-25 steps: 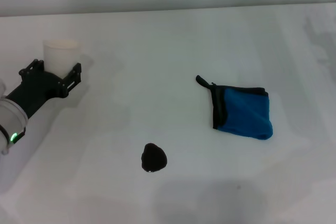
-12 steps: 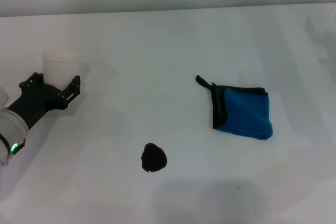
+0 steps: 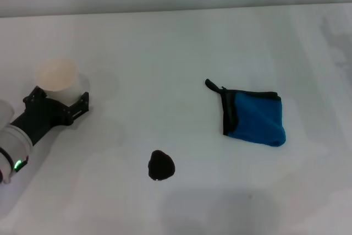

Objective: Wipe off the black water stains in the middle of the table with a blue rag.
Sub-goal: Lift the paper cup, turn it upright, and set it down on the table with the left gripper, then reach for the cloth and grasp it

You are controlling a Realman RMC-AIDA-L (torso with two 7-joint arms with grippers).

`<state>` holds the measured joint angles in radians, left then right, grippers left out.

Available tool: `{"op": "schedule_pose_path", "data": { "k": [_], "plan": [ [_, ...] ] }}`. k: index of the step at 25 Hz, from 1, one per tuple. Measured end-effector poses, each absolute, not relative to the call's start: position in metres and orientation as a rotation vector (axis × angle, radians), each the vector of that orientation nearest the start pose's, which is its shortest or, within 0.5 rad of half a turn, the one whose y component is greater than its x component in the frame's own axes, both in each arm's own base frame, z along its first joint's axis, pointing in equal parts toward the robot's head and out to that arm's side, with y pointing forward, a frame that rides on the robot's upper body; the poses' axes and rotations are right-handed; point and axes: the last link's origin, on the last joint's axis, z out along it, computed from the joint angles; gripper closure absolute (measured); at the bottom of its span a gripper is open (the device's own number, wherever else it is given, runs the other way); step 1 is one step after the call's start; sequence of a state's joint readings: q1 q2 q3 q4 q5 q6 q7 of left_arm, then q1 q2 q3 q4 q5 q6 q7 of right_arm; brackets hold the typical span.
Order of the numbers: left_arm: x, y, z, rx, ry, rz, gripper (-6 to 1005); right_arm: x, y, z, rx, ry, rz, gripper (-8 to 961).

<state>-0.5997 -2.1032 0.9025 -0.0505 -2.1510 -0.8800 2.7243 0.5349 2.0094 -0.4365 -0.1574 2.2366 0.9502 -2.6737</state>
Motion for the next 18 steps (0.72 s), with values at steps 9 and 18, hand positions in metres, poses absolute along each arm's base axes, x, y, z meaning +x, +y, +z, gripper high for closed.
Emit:
{"op": "schedule_pose_path", "data": {
  "k": [9, 18],
  "plan": [
    [-0.332, 0.317, -0.087, -2.067, -0.774, -0.489, 107, 0.373, 0.376, 0.074, -1.421, 0.693, 0.626, 117],
    [-0.341, 0.286, -0.087, -1.979, -0.881, -0.614, 106, 0.372, 0.377, 0.076, -1.419, 0.682, 0.627, 117]
  ]
}}
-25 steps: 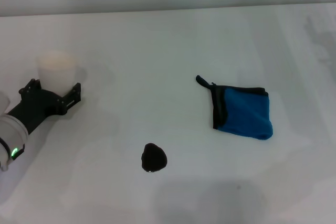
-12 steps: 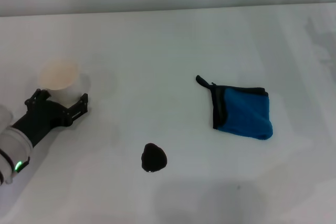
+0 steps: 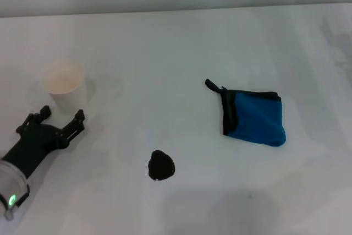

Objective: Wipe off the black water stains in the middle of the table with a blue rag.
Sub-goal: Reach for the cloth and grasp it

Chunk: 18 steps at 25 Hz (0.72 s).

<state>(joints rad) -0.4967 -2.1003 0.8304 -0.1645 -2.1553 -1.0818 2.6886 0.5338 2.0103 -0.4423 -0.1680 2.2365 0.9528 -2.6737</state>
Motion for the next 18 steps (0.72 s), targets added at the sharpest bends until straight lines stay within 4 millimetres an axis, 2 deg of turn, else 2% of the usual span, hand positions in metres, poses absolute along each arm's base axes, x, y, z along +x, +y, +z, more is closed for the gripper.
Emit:
{"op": "schedule_pose_path", "data": {
  "k": [4, 6, 12, 18],
  "plan": [
    [-0.343, 0.274, -0.086, -1.938, -0.919, -0.660, 107, 0.370, 0.376, 0.077, -1.406, 0.680, 0.654, 117],
    [-0.345, 0.259, -0.083, -1.900, -0.928, -0.717, 107, 0.366, 0.375, 0.077, -1.395, 0.682, 0.700, 117],
    [-0.351, 0.232, -0.076, -1.799, -0.968, -0.798, 108, 0.362, 0.375, 0.079, -1.372, 0.749, 0.828, 117],
    [-0.355, 0.223, -0.054, -1.720, -0.892, -0.870, 110, 0.370, 0.380, 0.069, -1.524, 0.863, 0.745, 118]
  ]
}}
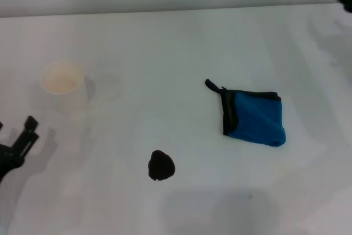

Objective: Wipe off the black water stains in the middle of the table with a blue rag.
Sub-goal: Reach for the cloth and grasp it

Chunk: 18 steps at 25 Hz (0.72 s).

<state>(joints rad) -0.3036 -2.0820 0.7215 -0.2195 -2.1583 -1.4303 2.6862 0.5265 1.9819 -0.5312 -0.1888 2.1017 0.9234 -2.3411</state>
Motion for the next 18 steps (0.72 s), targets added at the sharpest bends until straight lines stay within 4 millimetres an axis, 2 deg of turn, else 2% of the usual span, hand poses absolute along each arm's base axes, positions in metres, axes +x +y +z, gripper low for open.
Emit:
{"op": "schedule_pose_path", "data": {
  "k": [4, 8, 10, 13, 18],
  "plan": [
    [-0.360, 0.226, -0.041, -1.666, -0.894, -0.909, 111, 0.367, 0.385, 0.069, -1.698, 0.932, 0.657, 118],
    [-0.366, 0.232, -0.031, -1.605, -0.930, -0.934, 112, 0.347, 0.393, 0.086, -1.839, 0.949, 0.612, 118],
    [-0.369, 0.235, -0.027, -1.578, -0.939, -0.939, 112, 0.328, 0.398, 0.095, -1.931, 0.941, 0.571, 118],
    [-0.369, 0.240, -0.023, -1.577, -0.924, -0.941, 111, 0.295, 0.404, 0.097, -2.101, 0.936, 0.412, 118],
    [-0.370, 0.245, -0.022, -1.607, -0.905, -0.918, 111, 0.248, 0.398, 0.076, -2.323, 0.954, 0.049, 118]
  ]
}}
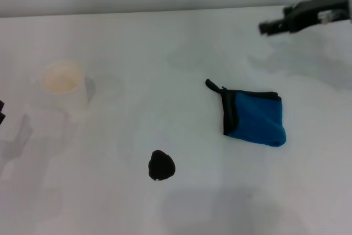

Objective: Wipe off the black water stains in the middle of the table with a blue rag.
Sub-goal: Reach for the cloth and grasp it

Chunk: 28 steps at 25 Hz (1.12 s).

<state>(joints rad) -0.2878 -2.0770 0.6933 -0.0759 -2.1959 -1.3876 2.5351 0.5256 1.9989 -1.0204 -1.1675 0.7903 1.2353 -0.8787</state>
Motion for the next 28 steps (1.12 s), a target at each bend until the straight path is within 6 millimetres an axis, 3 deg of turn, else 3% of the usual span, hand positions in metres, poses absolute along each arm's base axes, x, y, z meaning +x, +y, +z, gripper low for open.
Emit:
{"op": "schedule_pose_path", "data": {
  "k": [6, 13, 21, 28],
  "plan": [
    [-0.363, 0.252, -0.026, -1.692, -0.871, -0.908, 112, 0.221, 0.382, 0.041, -2.477, 1.018, -0.206, 123],
    [-0.361, 0.255, -0.031, -1.671, -0.900, -0.912, 112, 0.206, 0.372, 0.021, -2.592, 0.986, -0.370, 135],
    [-0.352, 0.262, -0.038, -1.713, -0.902, -0.927, 111, 0.213, 0.369, 0.000, -2.465, 1.002, -0.624, 148],
    [-0.350, 0.266, -0.039, -1.739, -0.887, -0.918, 112, 0.201, 0.369, -0.025, -2.431, 0.961, -0.748, 160]
  ]
}}
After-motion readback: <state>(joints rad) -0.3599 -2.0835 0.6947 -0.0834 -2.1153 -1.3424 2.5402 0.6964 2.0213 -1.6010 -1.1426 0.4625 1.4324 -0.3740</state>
